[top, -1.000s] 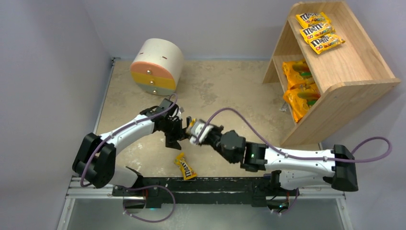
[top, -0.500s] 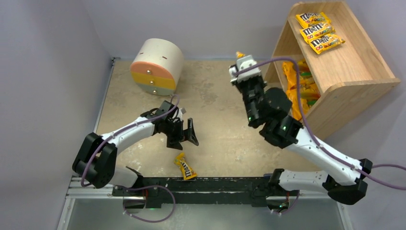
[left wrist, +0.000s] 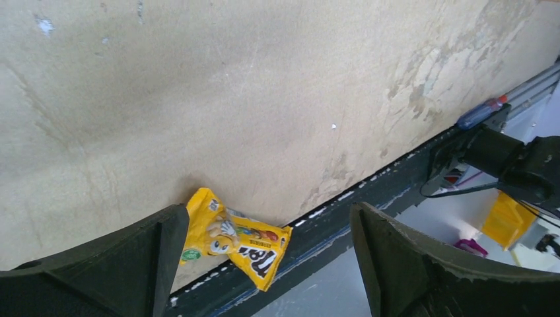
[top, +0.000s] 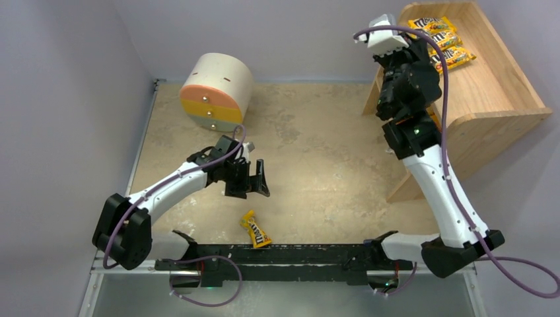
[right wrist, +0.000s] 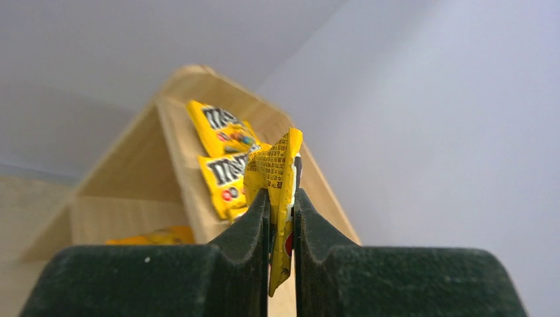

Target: Place and organize the candy bags onto the shelf

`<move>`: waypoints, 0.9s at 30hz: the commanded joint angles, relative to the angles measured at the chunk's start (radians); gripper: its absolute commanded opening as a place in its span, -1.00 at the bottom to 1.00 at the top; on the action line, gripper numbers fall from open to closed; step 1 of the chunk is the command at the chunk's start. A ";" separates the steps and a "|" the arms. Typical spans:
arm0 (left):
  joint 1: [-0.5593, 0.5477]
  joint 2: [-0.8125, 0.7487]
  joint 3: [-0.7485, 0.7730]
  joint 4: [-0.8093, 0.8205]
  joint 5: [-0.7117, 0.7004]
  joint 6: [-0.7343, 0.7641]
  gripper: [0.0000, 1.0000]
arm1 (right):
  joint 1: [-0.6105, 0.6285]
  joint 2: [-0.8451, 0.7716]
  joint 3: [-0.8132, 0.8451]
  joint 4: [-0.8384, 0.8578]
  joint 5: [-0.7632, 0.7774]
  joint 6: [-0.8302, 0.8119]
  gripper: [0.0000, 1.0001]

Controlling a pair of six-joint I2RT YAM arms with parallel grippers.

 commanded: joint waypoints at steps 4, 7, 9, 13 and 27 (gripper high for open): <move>0.019 -0.056 0.045 -0.056 -0.094 0.113 0.96 | -0.308 -0.012 0.020 -0.127 -0.293 -0.018 -0.94; 0.023 -0.061 0.056 -0.061 -0.092 0.137 0.95 | -0.333 -0.032 0.041 -0.186 -0.350 -0.003 -0.93; 0.026 -0.061 0.055 -0.058 -0.068 0.152 0.95 | -0.339 -0.026 0.066 -0.218 -0.327 -0.016 -0.94; 0.034 -0.073 0.029 -0.048 -0.049 0.162 0.95 | -0.391 -0.053 0.023 -0.214 -0.345 -0.068 -0.92; 0.060 -0.161 -0.007 -0.067 -0.086 0.194 0.96 | -0.496 -0.093 0.007 -0.509 -0.604 0.021 -0.87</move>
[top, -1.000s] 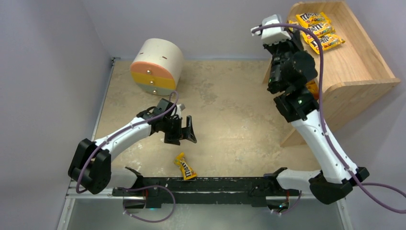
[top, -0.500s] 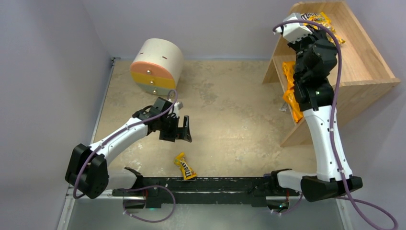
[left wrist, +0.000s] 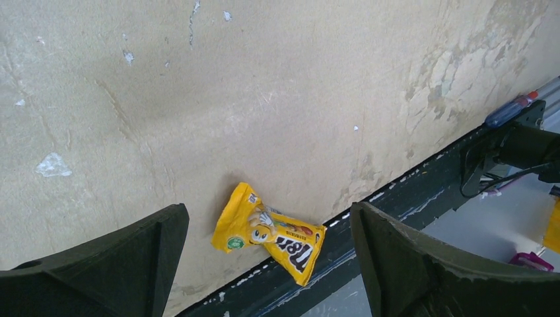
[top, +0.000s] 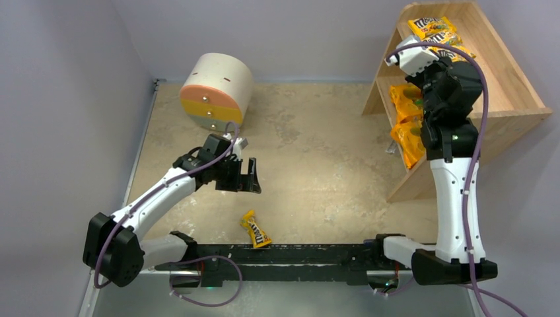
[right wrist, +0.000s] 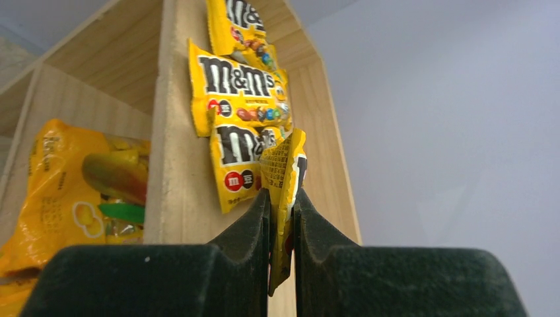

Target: Place and organize the candy bags onto the shelf

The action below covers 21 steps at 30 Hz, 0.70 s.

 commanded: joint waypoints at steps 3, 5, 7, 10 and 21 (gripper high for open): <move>0.022 -0.033 -0.019 0.003 0.007 0.034 0.96 | -0.006 -0.062 -0.027 -0.091 -0.112 -0.002 -0.87; 0.026 -0.029 -0.023 0.005 0.022 0.039 0.96 | -0.007 -0.095 -0.056 -0.075 -0.128 -0.019 -0.86; 0.033 -0.023 -0.026 0.010 0.049 0.045 0.96 | -0.006 -0.088 -0.033 -0.091 -0.070 -0.005 -0.87; 0.044 -0.016 -0.034 0.023 0.084 0.048 0.96 | -0.006 -0.067 -0.023 -0.067 0.045 -0.041 -0.94; 0.055 -0.011 -0.045 0.030 0.101 0.046 0.96 | -0.006 -0.053 -0.055 -0.056 0.118 -0.113 -0.89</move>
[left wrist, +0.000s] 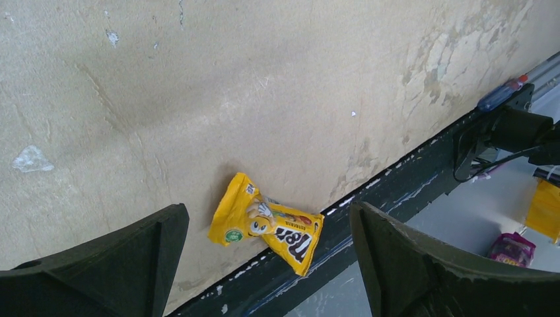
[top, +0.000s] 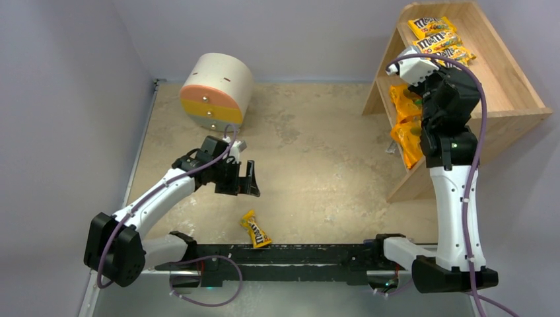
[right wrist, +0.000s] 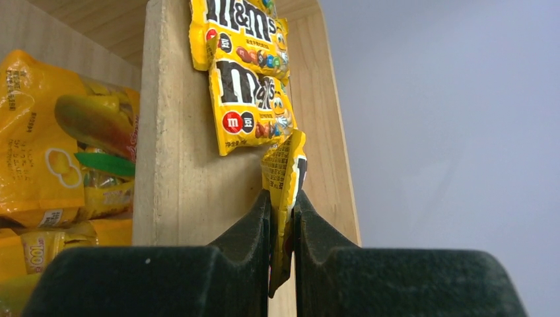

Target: Place and organize the candy bags onto the shelf

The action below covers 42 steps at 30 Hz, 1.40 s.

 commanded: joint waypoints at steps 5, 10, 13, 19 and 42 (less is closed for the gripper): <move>0.017 -0.003 -0.005 0.026 0.020 0.020 0.96 | -0.003 0.015 0.024 -0.043 0.024 -0.009 -0.86; 0.023 0.004 -0.006 0.029 0.024 0.019 0.96 | -0.004 0.012 0.049 -0.090 -0.012 0.010 -0.53; 0.026 0.008 -0.008 0.030 0.026 0.017 0.96 | -0.004 0.002 0.066 -0.134 -0.062 0.037 -0.16; 0.034 0.016 -0.010 0.036 0.032 0.014 0.96 | -0.004 -0.006 0.129 -0.180 -0.177 0.086 0.36; 0.040 -0.137 0.022 -0.026 -0.340 -0.110 1.00 | 0.252 -0.059 -0.105 0.212 -0.561 1.320 0.98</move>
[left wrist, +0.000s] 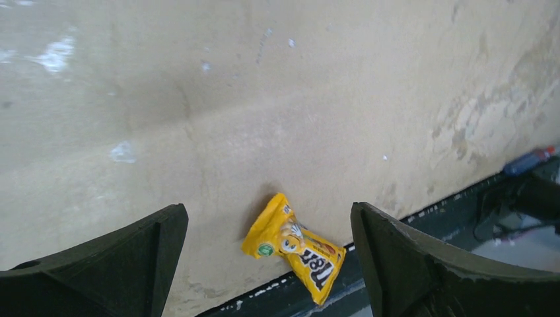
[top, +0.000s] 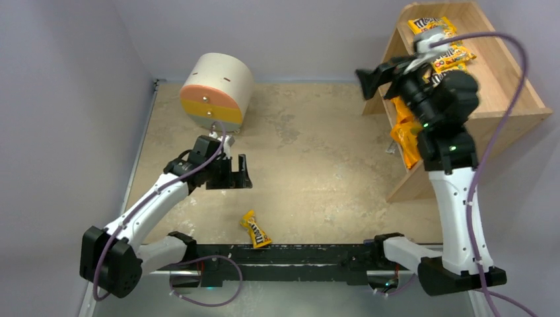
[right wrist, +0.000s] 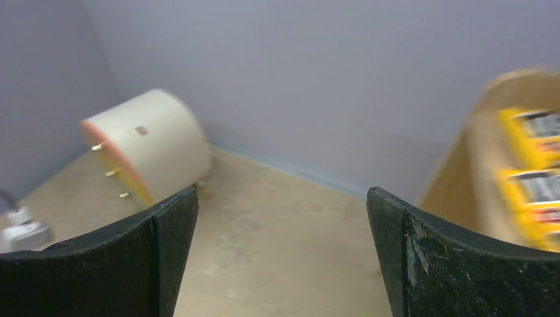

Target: Place and organize the candy bags onto the shelf

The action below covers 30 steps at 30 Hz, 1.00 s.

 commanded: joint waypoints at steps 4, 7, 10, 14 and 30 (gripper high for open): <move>0.009 -0.164 0.022 -0.110 -0.343 -0.147 1.00 | 0.357 -0.130 -0.506 0.249 0.163 0.274 0.98; 0.009 -0.208 -0.005 -0.131 -0.321 -0.188 1.00 | 0.468 -0.097 -0.661 0.332 0.203 0.304 0.98; 0.009 -0.225 -0.075 -0.090 -0.168 -0.200 0.94 | 0.513 -0.075 -0.780 0.378 0.246 0.345 0.98; 0.007 -0.230 -0.237 0.009 0.044 -0.226 0.72 | 0.516 -0.172 -1.004 0.550 0.268 0.436 0.98; 0.006 -0.319 -0.562 0.287 0.228 -0.462 0.29 | 0.516 -0.323 -1.259 0.706 0.331 0.503 0.98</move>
